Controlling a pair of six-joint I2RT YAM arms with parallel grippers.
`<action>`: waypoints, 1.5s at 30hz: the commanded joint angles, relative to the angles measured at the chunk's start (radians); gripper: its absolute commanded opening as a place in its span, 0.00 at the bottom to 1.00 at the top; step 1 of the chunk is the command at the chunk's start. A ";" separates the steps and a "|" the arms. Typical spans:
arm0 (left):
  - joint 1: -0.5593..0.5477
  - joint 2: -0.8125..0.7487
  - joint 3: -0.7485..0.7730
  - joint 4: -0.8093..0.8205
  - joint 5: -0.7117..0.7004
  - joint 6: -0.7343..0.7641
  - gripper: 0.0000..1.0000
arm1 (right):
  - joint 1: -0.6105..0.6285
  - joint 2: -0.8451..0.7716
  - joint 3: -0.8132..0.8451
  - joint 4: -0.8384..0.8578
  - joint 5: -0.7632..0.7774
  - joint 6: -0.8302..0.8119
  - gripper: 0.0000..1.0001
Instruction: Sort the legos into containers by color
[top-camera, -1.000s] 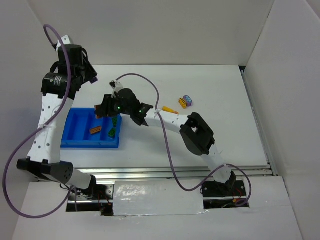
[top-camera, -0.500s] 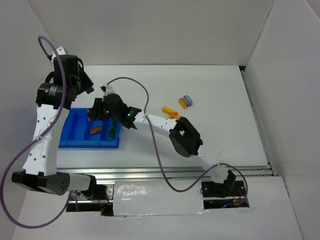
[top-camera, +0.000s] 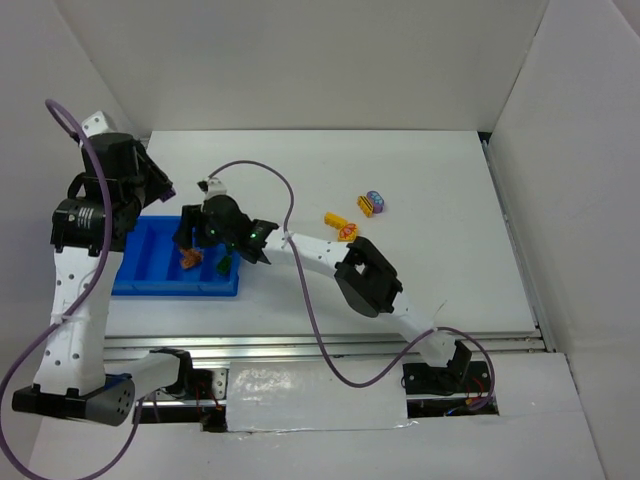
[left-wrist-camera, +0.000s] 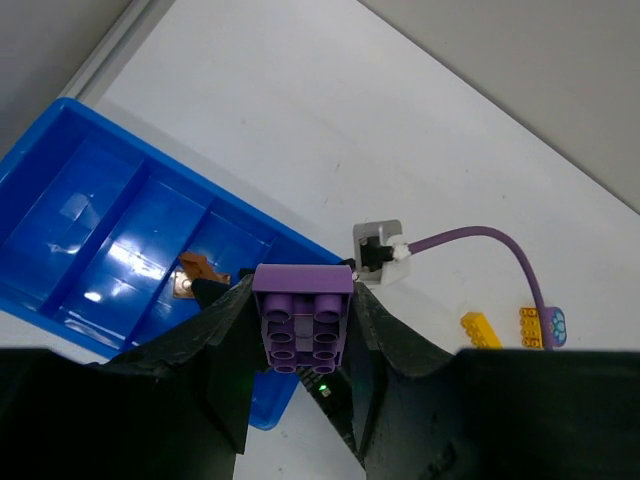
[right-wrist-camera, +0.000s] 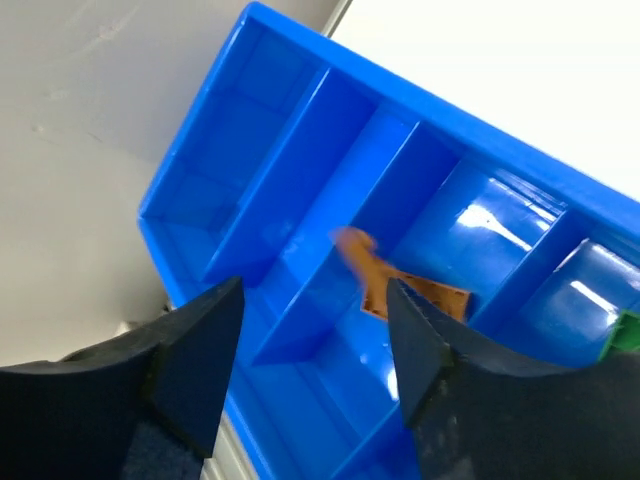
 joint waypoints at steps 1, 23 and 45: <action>0.024 -0.046 -0.017 -0.003 -0.028 -0.014 0.00 | 0.002 -0.026 -0.012 0.035 -0.004 -0.050 0.69; 0.270 0.119 -0.239 0.049 0.001 0.141 0.00 | -0.228 -1.121 -1.301 0.498 -0.051 -0.179 0.79; 0.254 0.443 -0.360 0.110 -0.119 0.218 0.00 | -0.276 -1.511 -1.457 0.402 -0.249 -0.249 0.83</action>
